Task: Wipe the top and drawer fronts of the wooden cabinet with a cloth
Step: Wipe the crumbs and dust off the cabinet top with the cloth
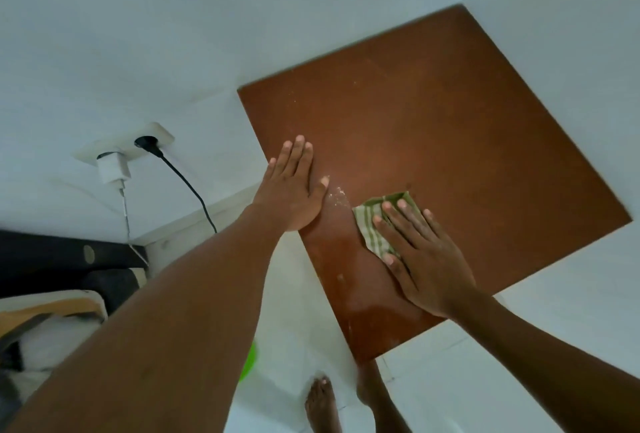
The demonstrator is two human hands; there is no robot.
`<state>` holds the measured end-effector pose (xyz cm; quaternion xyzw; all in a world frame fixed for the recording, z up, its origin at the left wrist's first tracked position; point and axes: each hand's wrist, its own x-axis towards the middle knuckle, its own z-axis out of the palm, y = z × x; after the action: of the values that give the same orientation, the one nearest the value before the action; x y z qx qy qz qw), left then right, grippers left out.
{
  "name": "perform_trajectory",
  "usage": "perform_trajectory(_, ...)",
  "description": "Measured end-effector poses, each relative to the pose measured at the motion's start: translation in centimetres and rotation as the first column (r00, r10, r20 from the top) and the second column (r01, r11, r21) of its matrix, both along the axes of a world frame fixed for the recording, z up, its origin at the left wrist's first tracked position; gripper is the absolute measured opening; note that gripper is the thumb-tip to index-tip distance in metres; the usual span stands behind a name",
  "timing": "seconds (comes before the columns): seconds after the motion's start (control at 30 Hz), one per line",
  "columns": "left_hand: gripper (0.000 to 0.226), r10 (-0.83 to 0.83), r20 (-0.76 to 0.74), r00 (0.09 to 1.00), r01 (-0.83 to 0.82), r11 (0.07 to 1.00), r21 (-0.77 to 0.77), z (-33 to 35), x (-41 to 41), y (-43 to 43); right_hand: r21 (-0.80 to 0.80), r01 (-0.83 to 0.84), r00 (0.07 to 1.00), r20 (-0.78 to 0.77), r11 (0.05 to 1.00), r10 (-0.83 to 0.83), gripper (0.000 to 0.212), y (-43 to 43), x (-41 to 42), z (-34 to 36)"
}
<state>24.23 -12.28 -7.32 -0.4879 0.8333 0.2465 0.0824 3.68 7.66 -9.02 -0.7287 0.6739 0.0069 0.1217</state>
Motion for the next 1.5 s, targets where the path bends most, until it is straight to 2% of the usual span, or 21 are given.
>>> perform_trajectory(0.17, 0.072, -0.012, 0.000, 1.000, 0.012, 1.000, -0.023, -0.2, 0.0, 0.1, -0.030, 0.090, 0.994, 0.060, 0.995, -0.088, 0.056, 5.3, 1.1, -0.4)
perform_trajectory(0.33, 0.073, -0.022, 0.012, 1.000, 0.022, 1.000, -0.004, 0.1, -0.2, 0.0, -0.152, 0.206, 0.955, 0.249, 0.967, -0.164, 0.044, 10.2, 1.8, -0.6)
perform_trajectory(0.4, 0.073, -0.023, 0.013, 1.000, 0.023, 1.000, 0.014, 0.3, -0.2, -0.1, -0.186, 0.211, 0.959, 0.231, 0.959, -0.166, 0.037, 11.4, 2.0, -0.1)
perform_trajectory(0.5, 0.072, -0.013, 0.008, 1.000, 0.013, 0.999, 0.034, 0.9, -0.3, 0.0, -0.039, 0.155, 0.957, 0.254, 0.987, -0.141, 0.058, 12.4, 1.9, 2.0)
perform_trajectory(0.53, 0.071, -0.008, 0.003, 1.000, 0.008, 0.999, 0.039, 1.0, -0.4, 0.1, 0.031, 0.107, 0.952, 0.286, 0.994, -0.111, 0.055, 12.3, 1.6, 3.1)
perform_trajectory(0.63, 0.071, 0.000, 0.005, 1.000, -0.001, 0.999, 0.045, 1.8, -0.3, 0.6, 0.207, 0.074, 0.907, 0.392, 0.976, -0.152, 0.025, 9.2, -0.2, 7.3)
perform_trajectory(0.7, 0.071, -0.011, 0.010, 1.000, 0.011, 1.000, 0.006, 2.2, 0.0, 1.3, 0.210, 0.156, 0.858, 0.455, 0.965, -0.238, 0.024, 5.0, -1.9, 8.9)
perform_trajectory(0.77, 0.072, -0.019, 0.011, 1.000, 0.019, 0.999, -0.035, 2.2, 0.3, 2.0, 0.104, 0.263, 0.856, 0.435, 0.959, -0.281, 0.025, -1.2, -3.6, 10.2)
perform_trajectory(0.87, 0.074, -0.020, 0.035, 0.999, 0.020, 1.000, -0.007, 1.6, 0.3, 2.5, -0.144, 0.346, 0.851, 0.465, 0.927, -0.245, 0.026, -11.0, -5.6, 11.3)
perform_trajectory(0.97, 0.078, -0.009, 0.022, 1.000, 0.009, 1.000, -0.003, 0.7, 0.4, 3.0, -0.212, 0.479, 0.832, 0.421, 0.852, -0.363, 0.031, -19.9, -8.4, 9.1)
perform_trajectory(1.07, 0.082, -0.027, 0.009, 1.000, 0.027, 0.999, -0.030, 0.1, 1.0, 3.3, -0.132, 0.625, 0.754, 0.360, 0.770, -0.550, 0.032, -25.6, -11.1, 5.1)
perform_trajectory(1.13, 0.086, -0.038, -0.006, 0.999, 0.038, 0.999, -0.021, -0.2, 1.2, 3.2, -0.066, 0.631, 0.759, 0.261, 0.773, -0.597, 0.040, -27.3, -11.6, 2.5)
perform_trajectory(1.2, 0.088, -0.045, -0.025, 0.999, 0.044, 0.998, -0.041, -0.4, 1.4, 3.2, -0.083, 0.574, 0.817, 0.114, 0.814, -0.565, 0.053, -28.1, -11.1, 0.3)
perform_trajectory(1.27, 0.089, -0.040, -0.061, 0.997, 0.036, 0.997, -0.062, -0.4, 1.6, 3.1, -0.118, 0.532, 0.846, 0.035, 0.838, -0.532, 0.058, -29.3, -10.1, -0.5)
perform_trajectory(1.5, 0.088, -0.056, -0.108, 0.993, 0.052, 0.998, -0.039, -0.4, 2.0, 2.8, -0.055, 0.331, 0.944, 0.026, 0.942, -0.330, 0.057, -31.6, -5.2, 0.1)
